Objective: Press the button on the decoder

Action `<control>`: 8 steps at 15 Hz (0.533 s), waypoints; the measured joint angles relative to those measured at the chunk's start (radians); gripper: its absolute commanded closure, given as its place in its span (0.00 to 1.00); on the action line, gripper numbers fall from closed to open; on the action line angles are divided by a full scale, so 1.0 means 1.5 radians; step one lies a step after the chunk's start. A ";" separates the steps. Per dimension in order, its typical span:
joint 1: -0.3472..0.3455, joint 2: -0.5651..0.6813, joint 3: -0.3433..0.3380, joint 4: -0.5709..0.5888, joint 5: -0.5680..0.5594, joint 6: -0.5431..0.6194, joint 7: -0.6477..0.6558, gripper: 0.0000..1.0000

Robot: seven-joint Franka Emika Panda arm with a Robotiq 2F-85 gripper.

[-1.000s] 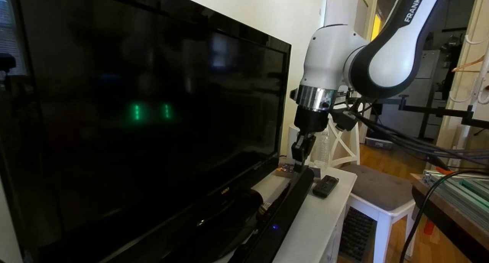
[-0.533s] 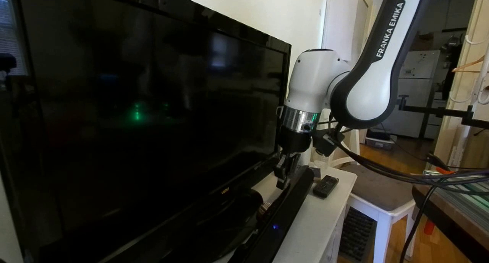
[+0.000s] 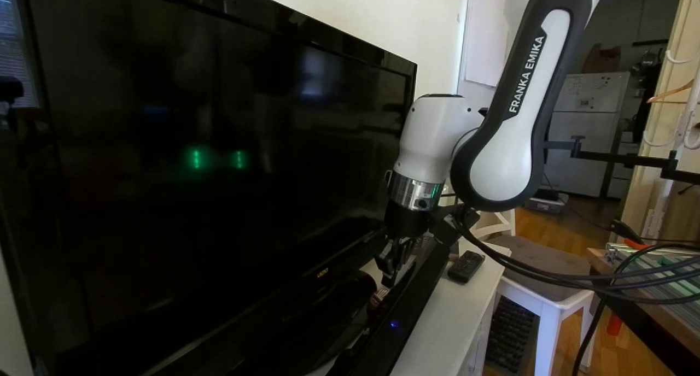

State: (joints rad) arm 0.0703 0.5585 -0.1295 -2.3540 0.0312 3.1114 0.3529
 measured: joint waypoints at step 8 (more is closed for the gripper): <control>0.000 0.046 0.013 0.034 0.018 0.010 -0.008 1.00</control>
State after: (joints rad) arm 0.0699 0.6278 -0.1102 -2.3037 0.0576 3.1261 0.3405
